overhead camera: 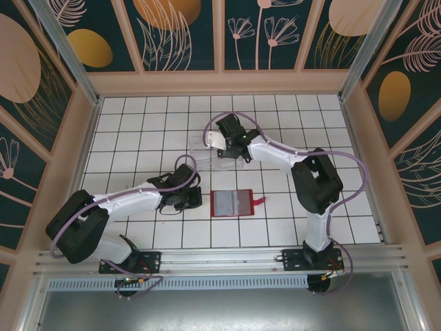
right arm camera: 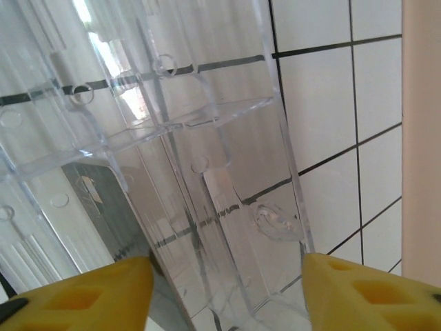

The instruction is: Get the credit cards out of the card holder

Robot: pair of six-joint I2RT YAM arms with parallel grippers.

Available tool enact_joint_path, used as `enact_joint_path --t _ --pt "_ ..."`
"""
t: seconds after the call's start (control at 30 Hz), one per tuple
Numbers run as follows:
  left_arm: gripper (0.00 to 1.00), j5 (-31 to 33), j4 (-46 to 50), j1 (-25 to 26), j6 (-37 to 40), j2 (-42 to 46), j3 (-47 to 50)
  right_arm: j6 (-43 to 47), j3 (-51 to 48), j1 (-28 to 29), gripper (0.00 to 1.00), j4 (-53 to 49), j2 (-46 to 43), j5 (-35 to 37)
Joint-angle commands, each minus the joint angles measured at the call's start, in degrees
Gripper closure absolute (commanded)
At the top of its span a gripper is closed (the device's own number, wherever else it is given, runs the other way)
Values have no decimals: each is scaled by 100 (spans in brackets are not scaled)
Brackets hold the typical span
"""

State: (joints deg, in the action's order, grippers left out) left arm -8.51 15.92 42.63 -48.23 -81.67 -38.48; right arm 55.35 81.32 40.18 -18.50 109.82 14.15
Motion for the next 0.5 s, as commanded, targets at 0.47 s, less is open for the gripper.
enact_joint_path --t 0.47 --pt "94 46 174 -37 -25 142 -46 40 297 9 48 42 -13 146"
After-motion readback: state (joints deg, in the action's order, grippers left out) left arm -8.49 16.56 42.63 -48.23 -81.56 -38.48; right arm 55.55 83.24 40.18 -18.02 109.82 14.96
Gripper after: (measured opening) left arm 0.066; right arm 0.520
